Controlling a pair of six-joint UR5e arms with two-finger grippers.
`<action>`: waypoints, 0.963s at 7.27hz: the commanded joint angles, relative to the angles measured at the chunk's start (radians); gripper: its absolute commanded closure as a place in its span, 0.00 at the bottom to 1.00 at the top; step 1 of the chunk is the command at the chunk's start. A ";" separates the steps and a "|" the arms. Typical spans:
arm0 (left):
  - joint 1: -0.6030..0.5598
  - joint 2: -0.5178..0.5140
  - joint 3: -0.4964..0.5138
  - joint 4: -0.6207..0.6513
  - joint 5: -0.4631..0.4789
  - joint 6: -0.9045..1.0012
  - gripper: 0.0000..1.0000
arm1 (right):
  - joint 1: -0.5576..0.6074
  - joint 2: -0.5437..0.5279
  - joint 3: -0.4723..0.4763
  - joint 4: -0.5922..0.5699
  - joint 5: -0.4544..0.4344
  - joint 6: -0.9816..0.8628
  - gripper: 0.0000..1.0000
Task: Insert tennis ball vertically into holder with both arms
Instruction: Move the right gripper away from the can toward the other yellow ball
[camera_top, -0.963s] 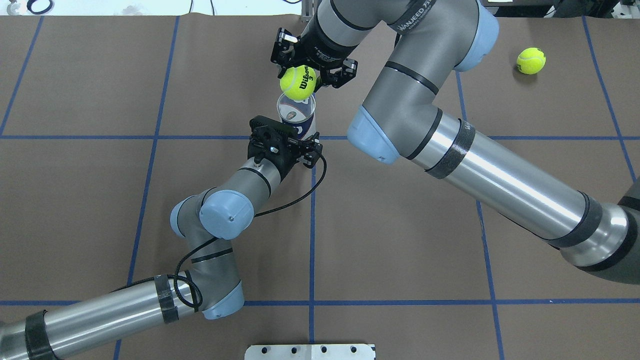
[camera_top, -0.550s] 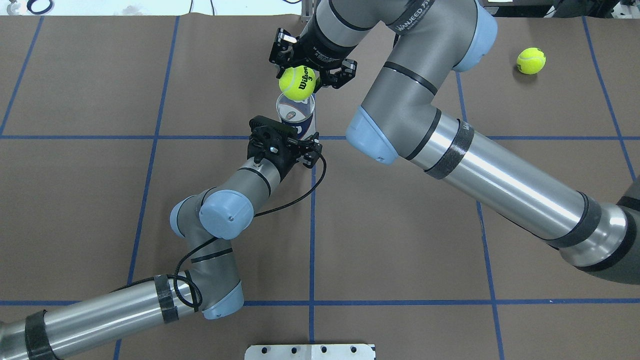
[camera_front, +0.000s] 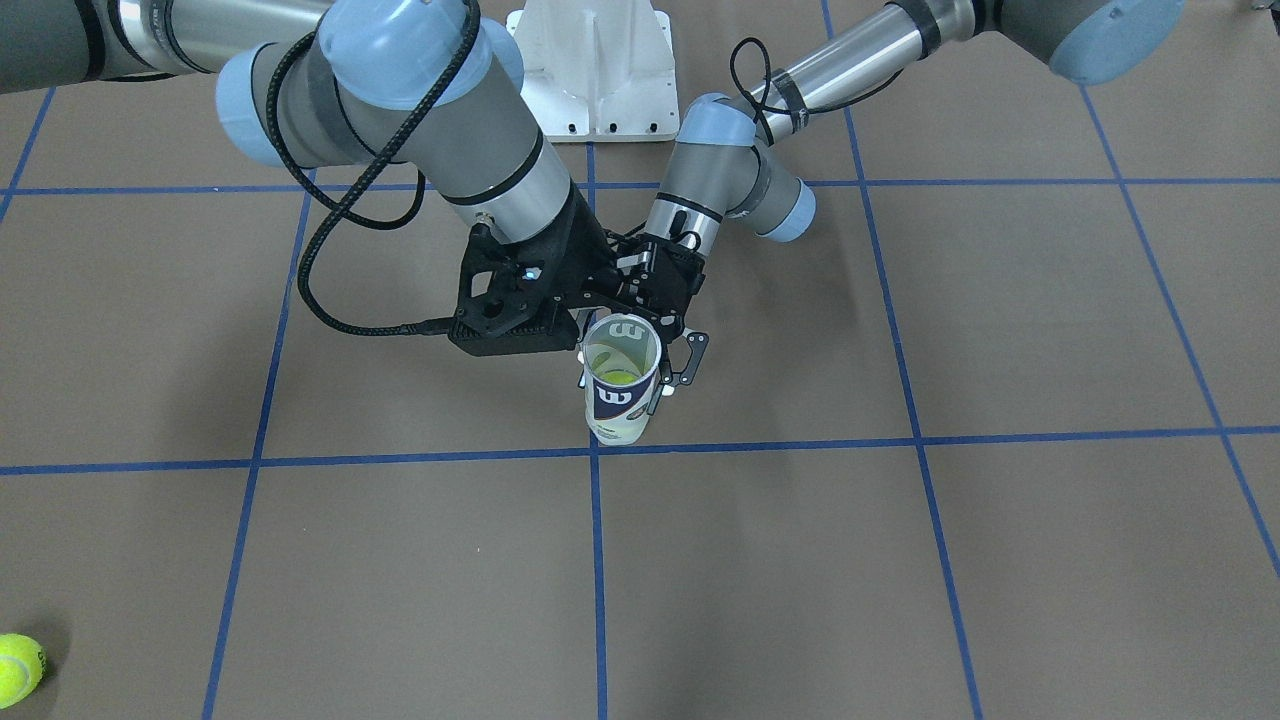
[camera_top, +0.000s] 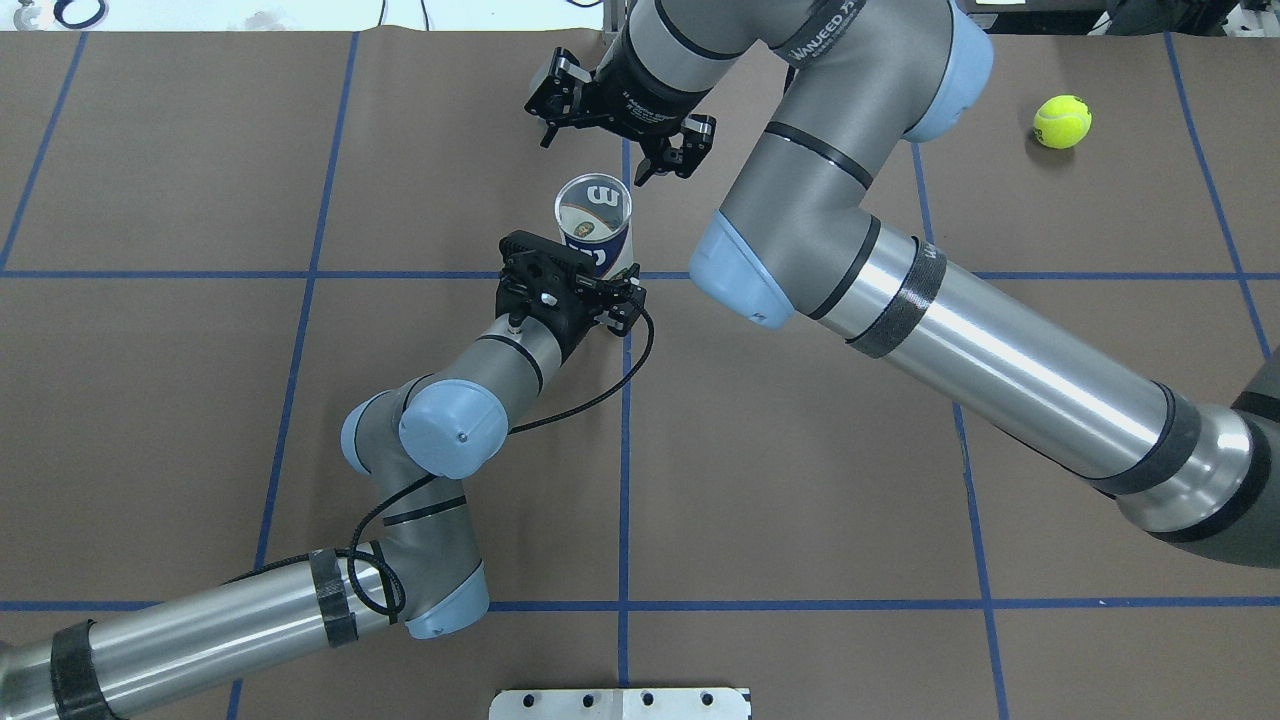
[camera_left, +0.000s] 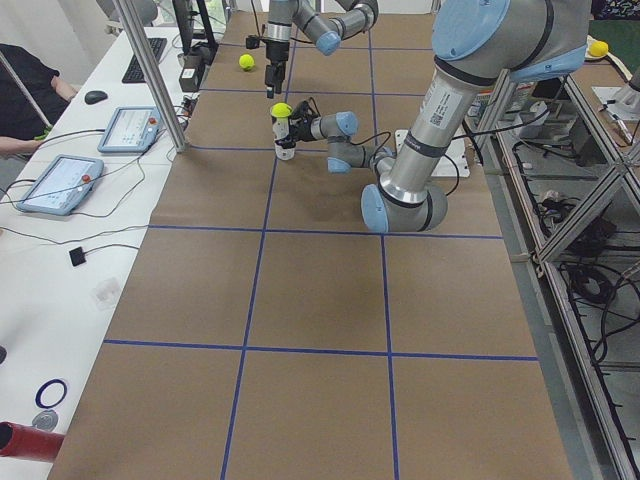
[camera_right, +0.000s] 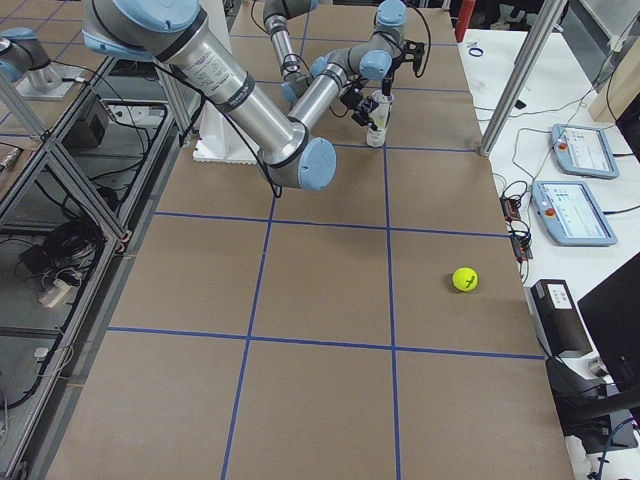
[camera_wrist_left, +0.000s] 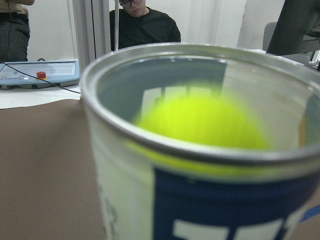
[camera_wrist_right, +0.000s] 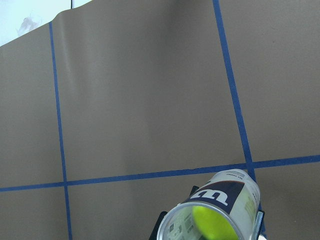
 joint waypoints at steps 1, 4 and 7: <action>0.000 0.000 -0.001 -0.001 0.000 0.001 0.17 | 0.004 0.003 0.007 -0.003 0.003 -0.008 0.02; 0.000 0.000 -0.003 -0.002 0.000 0.001 0.16 | 0.105 -0.061 0.010 -0.007 0.012 -0.160 0.01; -0.002 0.000 -0.004 -0.001 0.000 0.001 0.09 | 0.248 -0.239 -0.002 -0.007 0.012 -0.546 0.01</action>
